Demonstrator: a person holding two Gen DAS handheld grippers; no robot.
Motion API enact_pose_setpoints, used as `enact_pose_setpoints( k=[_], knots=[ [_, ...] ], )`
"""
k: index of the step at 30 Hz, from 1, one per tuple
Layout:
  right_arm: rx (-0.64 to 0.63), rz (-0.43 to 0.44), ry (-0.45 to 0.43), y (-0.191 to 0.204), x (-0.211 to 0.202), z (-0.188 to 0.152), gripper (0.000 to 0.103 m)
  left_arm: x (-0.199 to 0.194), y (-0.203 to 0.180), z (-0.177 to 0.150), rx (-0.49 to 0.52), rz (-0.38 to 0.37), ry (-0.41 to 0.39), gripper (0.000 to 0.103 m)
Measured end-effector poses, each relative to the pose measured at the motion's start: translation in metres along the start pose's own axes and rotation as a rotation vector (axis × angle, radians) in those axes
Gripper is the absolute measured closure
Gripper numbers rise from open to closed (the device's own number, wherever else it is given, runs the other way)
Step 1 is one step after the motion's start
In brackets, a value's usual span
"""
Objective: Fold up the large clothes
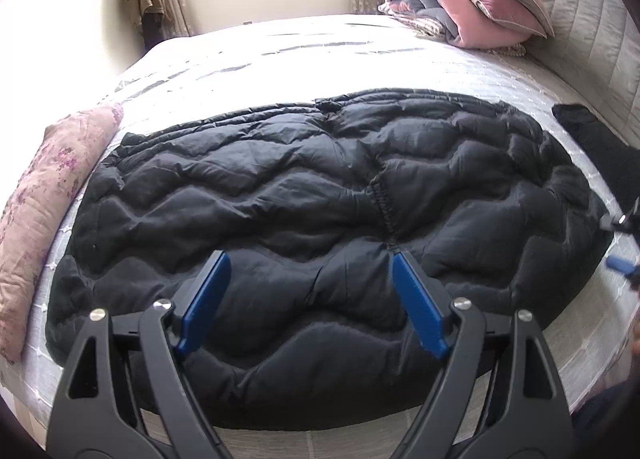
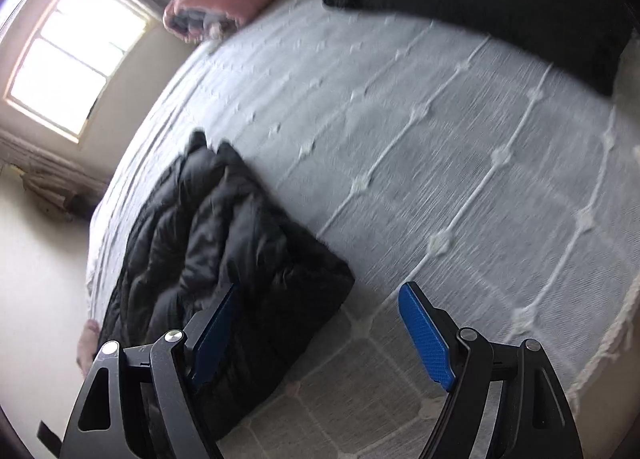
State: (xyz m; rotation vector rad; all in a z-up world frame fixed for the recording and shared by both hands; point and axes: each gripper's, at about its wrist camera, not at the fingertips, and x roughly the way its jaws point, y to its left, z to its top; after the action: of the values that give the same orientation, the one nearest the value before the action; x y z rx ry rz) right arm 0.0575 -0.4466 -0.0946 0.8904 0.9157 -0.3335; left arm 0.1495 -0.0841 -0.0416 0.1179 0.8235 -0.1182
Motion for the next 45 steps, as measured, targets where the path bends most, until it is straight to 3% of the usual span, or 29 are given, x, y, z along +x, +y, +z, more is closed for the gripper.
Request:
enact_pose_setpoints(
  k=[5,10,24,28,41,42,45],
  knots=[
    [0.025,0.132,0.110,0.016,0.030,-0.012,0.021,0.004,0.002,0.001,-0.020,-0.006,0.010,0.019],
    [0.014,0.166,0.099,0.035,0.044,-0.024,0.020,0.011,0.005,0.000,-0.028,-0.007,0.029,0.019],
    [0.006,0.147,0.031,0.076,0.071,-0.031,0.020,0.034,0.008,0.000,-0.060,-0.003,0.082,0.019],
    [0.030,0.185,0.022,0.066,0.069,-0.028,0.029,0.036,0.005,-0.001,-0.049,0.010,0.085,0.019],
    [0.045,0.172,0.013,0.064,0.075,-0.027,0.030,0.042,0.002,-0.002,-0.047,0.021,0.097,0.019],
    [0.055,0.181,0.013,0.062,0.075,-0.026,0.031,0.042,0.002,-0.002,-0.046,0.021,0.097,0.019],
    [0.059,0.198,0.007,0.056,0.069,-0.024,0.050,0.043,0.002,-0.002,-0.045,0.023,0.097,0.019]
  ],
)
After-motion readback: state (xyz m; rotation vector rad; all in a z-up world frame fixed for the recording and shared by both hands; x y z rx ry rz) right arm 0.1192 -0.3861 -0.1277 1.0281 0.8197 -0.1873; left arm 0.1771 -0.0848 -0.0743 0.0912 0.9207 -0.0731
